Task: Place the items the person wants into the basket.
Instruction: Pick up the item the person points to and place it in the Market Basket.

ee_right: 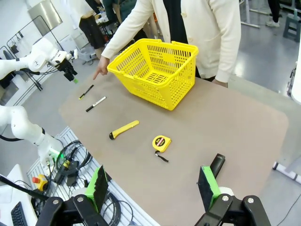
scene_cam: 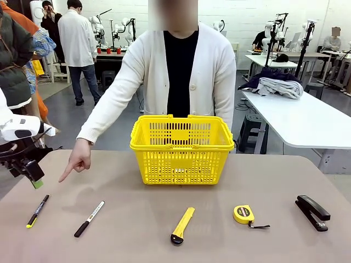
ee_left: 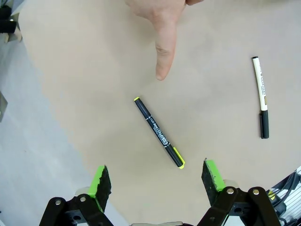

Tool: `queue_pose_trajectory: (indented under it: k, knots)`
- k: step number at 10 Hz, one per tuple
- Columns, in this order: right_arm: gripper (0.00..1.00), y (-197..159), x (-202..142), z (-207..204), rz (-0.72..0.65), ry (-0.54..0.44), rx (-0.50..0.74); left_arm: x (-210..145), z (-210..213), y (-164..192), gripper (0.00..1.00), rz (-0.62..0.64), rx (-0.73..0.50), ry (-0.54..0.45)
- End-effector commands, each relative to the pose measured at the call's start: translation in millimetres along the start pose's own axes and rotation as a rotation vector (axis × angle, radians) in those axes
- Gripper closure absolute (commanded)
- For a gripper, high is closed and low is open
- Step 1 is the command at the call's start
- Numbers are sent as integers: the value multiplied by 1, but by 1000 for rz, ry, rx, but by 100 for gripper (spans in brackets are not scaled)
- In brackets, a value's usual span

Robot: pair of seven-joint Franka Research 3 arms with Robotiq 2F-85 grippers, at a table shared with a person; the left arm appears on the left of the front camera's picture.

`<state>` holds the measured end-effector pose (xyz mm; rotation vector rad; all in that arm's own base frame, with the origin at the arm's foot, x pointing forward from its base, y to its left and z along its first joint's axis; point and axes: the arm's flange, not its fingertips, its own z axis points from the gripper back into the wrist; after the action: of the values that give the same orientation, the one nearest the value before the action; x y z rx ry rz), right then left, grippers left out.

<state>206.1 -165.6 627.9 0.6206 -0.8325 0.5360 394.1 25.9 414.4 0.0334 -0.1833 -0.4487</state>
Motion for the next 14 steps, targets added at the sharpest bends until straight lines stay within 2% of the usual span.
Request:
queue_pose_trajectory:
  k: [1, 5, 6, 7, 10, 12, 14]
  knots:
    - [0, 0, 0, -2, 14, -10, 17, -3, 6, 1, 0, -12, -1, -2]
    - [0, 0, 0, -2, 14, -10, 17, -1, 4, 0, 0, -1, 2, -6]
    - [0, 0, 0, -2, 14, -10, 17, -2, -18, -6, 0, 83, 72, 22]
    - [0, 0, 0, -2, 14, -10, 17, -3, -34, -13, 0, 171, 88, 40]
    - [0, 0, 0, -2, 14, -10, 17, -8, -58, -27, 0, 281, 99, 25]
    - [0, 0, 0, -2, 14, -10, 17, -12, -72, -23, 0, 302, 77, 18]
    - [0, 0, 0, -2, 14, -10, 17, -13, -84, -15, 0, 266, 51, 5]
